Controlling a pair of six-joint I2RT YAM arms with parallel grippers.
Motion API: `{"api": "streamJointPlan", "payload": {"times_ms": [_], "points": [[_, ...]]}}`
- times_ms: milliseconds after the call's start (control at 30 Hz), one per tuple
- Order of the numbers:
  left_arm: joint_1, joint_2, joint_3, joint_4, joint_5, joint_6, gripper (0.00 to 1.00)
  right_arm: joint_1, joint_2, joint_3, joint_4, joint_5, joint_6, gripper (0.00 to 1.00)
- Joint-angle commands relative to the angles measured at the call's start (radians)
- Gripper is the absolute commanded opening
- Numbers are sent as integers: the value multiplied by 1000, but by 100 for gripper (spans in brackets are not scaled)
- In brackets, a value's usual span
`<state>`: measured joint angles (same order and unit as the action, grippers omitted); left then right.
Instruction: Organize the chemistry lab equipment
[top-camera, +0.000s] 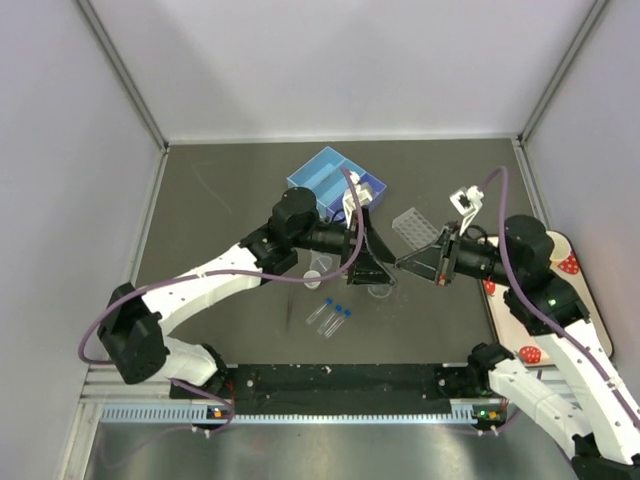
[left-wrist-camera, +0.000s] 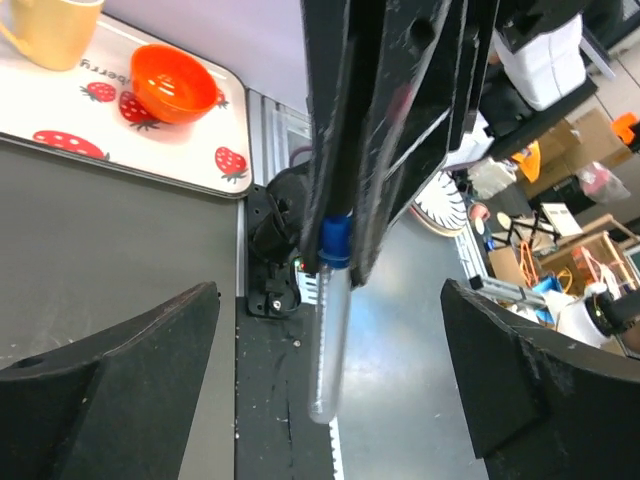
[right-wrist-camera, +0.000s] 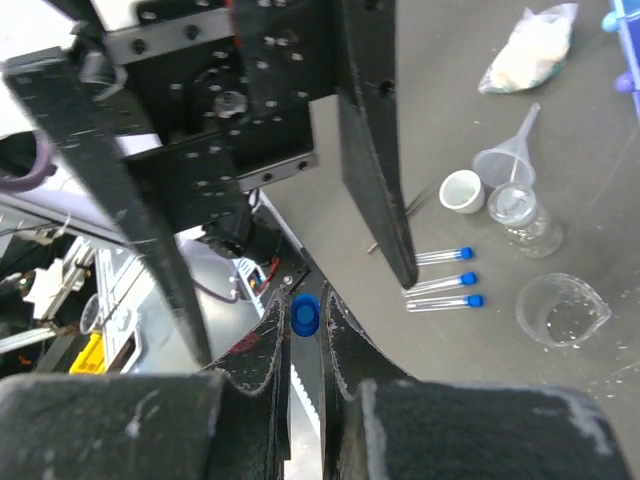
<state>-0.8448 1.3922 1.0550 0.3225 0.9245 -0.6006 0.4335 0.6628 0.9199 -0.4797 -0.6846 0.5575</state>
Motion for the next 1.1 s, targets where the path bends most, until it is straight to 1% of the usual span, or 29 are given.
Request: {"api": "streamJointPlan", "payload": {"times_ms": [0, 67, 100, 133, 167, 200, 233, 267, 300, 333, 400, 433, 533, 633, 667, 767, 833, 933, 1067], "points": [[7, -30, 137, -241, -85, 157, 99, -2, 75, 69, -13, 121, -76, 0], [7, -42, 170, -318, -159, 217, 99, -1, 109, 92, -25, 170, -102, 0], [7, -45, 206, -418, -197, 237, 99, -1, 139, 100, -28, 224, -110, 0], [7, -54, 226, -463, -287, 275, 99, -1, 158, 120, -30, 250, -125, 0], [9, -58, 244, -558, -350, 292, 99, -1, 187, 131, -39, 310, -131, 0], [9, -61, 279, -601, -410, 317, 99, -1, 204, 152, -43, 339, -139, 0], [9, -62, 298, -643, -570, 321, 99, -1, 216, 163, -45, 368, -154, 0], [7, -64, 322, -719, -648, 326, 99, -2, 250, 174, -57, 438, -162, 0], [10, -68, 327, -746, -712, 332, 99, -1, 268, 198, -63, 480, -177, 0], [9, -73, 330, -769, -842, 332, 99, -2, 287, 210, -69, 556, -183, 0], [9, -94, 313, -803, -929, 326, 99, -2, 343, 233, -77, 635, -195, 0], [9, -104, 298, -806, -1005, 321, 99, -2, 365, 238, -77, 713, -196, 0], [9, -156, 223, -806, -1061, 292, 99, -6, 441, 255, -70, 880, -183, 0], [9, -228, 128, -769, -1072, 262, 99, -25, 507, 264, -27, 945, -189, 0], [9, -248, 78, -758, -1076, 253, 99, -36, 521, 263, -11, 959, -189, 0], [10, -317, -7, -732, -1079, 225, 99, -62, 566, 249, 79, 959, -200, 0], [9, -354, -41, -723, -1082, 210, 99, -71, 592, 247, 130, 953, -212, 0], [9, -386, -88, -711, -1089, 200, 98, -76, 659, 269, 154, 954, -225, 0], [7, -401, -141, -691, -1049, 180, 97, -87, 762, 301, 190, 988, -232, 0]]}}
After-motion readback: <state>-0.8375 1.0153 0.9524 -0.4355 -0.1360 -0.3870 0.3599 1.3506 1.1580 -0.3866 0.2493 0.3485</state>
